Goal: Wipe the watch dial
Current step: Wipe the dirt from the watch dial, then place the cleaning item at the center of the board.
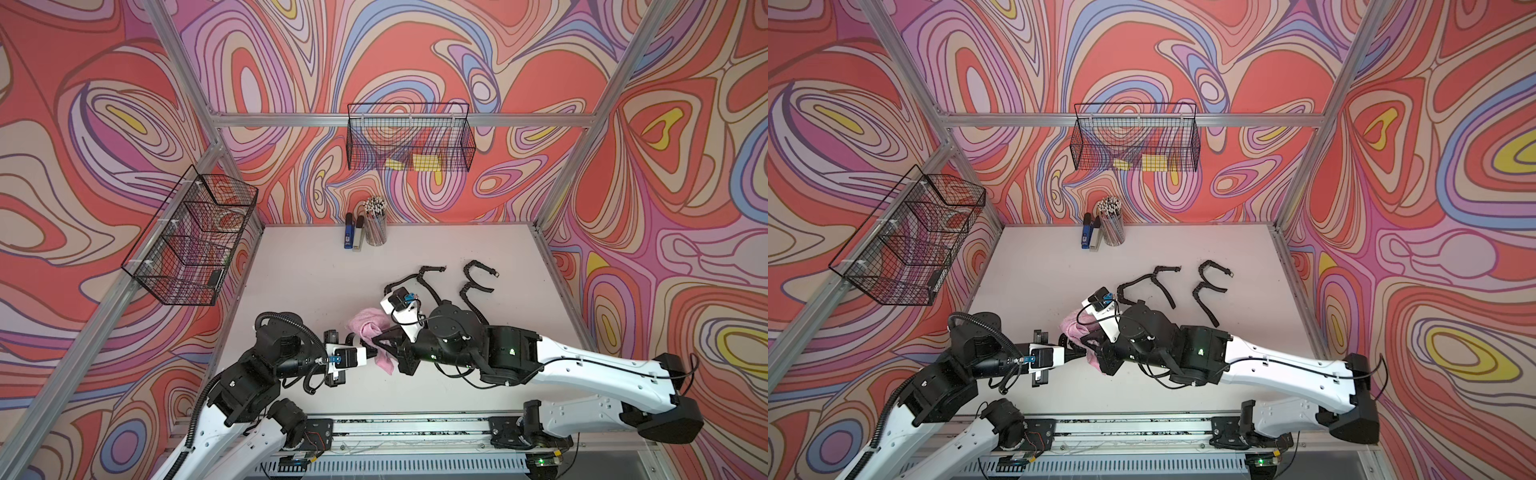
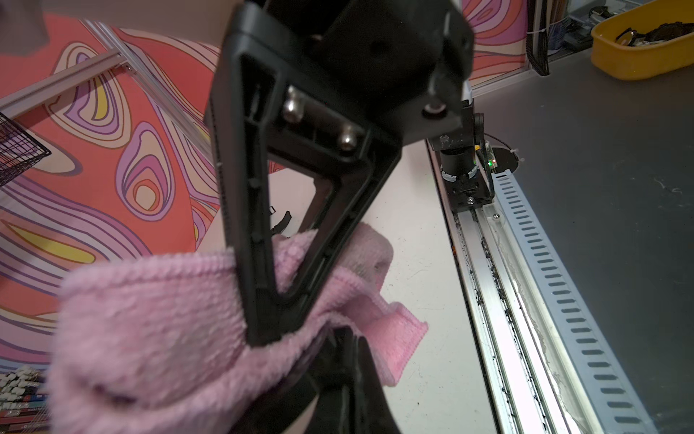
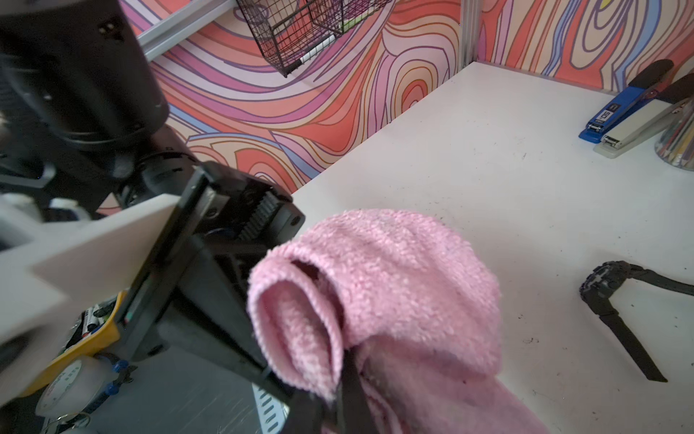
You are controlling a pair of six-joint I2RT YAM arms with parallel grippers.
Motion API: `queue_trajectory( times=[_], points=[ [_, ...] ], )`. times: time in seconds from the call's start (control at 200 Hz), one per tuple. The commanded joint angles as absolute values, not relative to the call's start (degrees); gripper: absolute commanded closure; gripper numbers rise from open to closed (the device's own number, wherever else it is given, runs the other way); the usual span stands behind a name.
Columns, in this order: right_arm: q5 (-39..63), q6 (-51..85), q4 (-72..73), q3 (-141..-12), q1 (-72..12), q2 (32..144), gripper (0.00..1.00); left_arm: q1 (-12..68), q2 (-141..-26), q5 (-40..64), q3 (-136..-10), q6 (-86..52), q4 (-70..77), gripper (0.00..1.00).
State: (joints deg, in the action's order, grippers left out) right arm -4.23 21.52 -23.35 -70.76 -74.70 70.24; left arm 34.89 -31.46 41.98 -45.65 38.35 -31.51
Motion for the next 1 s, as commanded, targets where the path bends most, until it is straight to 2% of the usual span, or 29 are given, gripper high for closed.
queue_trajectory(
  times=[0.0, 0.23, 0.546, 0.996],
  points=[
    [-3.5, 22.5, -25.7, -72.0, -78.0, 70.1, 1.0, 34.8, -31.2, 41.5, -47.6, 39.1, -28.4, 1.0],
    [-4.7, 22.3, -23.2, -70.2, -78.7, 71.0, 1.0, 34.8, -31.8, 41.9, -47.6, 39.2, -27.8, 1.0],
    [3.9, 18.2, -22.4, -72.8, -71.0, 76.6, 1.0, 34.8, -31.1, 42.5, -47.1, 38.5, -27.6, 1.0],
    [6.1, 19.7, -22.7, -67.9, -61.3, 76.4, 1.0, 34.8, -29.6, 42.5, -46.6, 38.0, -27.4, 1.0]
  ],
)
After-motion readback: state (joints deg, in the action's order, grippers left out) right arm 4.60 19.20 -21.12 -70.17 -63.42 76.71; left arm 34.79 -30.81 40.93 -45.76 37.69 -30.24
